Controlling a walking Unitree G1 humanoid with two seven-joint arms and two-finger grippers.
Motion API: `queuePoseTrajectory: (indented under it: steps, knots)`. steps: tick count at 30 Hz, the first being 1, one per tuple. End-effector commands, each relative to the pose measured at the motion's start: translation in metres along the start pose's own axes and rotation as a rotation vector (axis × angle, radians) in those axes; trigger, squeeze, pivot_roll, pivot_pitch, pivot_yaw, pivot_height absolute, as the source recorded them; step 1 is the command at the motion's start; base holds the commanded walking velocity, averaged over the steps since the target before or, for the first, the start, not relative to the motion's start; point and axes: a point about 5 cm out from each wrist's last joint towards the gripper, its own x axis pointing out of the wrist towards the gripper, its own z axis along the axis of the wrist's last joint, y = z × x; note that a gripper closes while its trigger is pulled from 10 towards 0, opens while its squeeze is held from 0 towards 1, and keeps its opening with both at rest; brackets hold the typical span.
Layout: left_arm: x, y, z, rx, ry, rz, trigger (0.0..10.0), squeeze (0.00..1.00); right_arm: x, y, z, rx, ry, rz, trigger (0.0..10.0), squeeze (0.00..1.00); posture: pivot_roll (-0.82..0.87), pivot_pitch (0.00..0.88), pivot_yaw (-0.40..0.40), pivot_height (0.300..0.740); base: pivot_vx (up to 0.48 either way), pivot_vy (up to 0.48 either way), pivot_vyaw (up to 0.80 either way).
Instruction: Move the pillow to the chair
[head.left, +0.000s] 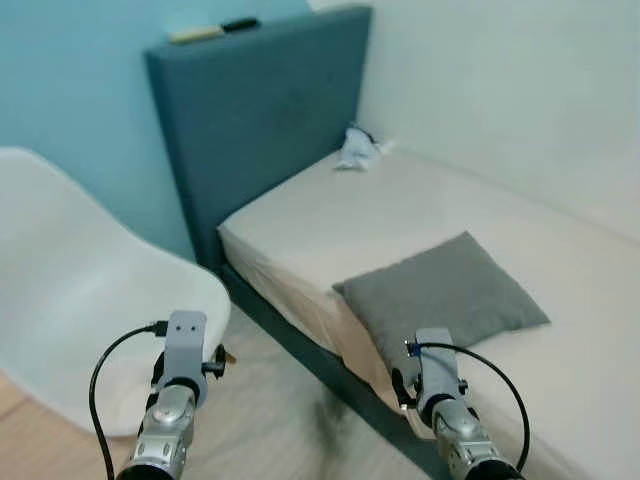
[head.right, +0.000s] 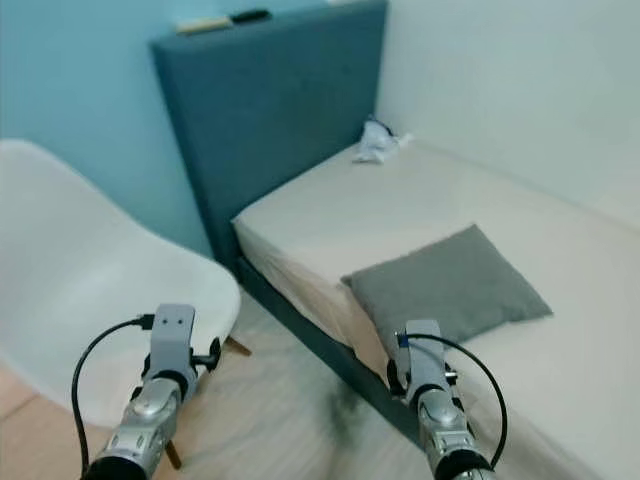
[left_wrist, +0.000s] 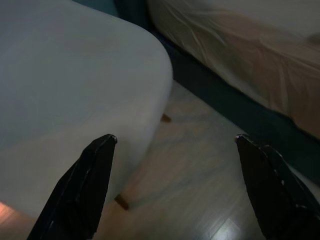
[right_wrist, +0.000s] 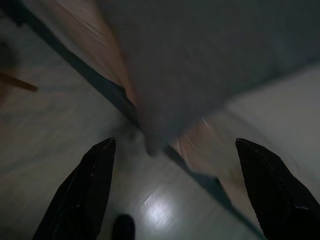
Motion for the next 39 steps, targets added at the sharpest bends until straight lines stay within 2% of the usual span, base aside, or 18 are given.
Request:
queuePoseTrajectory:
  steps: [1,14,24,27,39]
  knots:
    - [-0.0011,-0.0011,-0.0042,0.0,0.019,-0.002,10.0,0.0,-0.0006,-0.0043,-0.0027,0.013,0.015,-0.017,10.0,0.0,0.05,0.064,0.006,0.74,0.0,0.0,-0.8]
    - [0.0006,-0.0012,-0.006,-0.004,0.052,0.008,10.0,0.0,-0.0011,-0.0058,-0.0044,0.014,0.021,-0.025,10.0,0.0,0.05,0.066,0.013,0.74,0.0,0.0,-0.8]
    - [0.0009,-0.001,-0.0047,-0.006,0.041,0.014,10.0,0.0,-0.0012,-0.0074,-0.0042,0.013,0.021,-0.028,10.0,0.0,0.05,0.073,0.01,0.74,0.0,0.0,-0.8]
    - [0.001,-0.0014,-0.004,-0.013,0.037,0.014,10.0,0.0,-0.0009,-0.0088,-0.0021,0.037,0.008,-0.031,10.0,0.0,0.04,0.076,0.008,0.74,0.0,0.0,-0.73]
    - [0.0007,-0.0029,-0.0016,-0.028,0.014,0.009,10.0,0.0,-0.0004,-0.0025,0.0001,0.02,-0.006,-0.002,10.0,0.0,0.04,0.081,0.006,0.74,0.0,0.0,0.0]
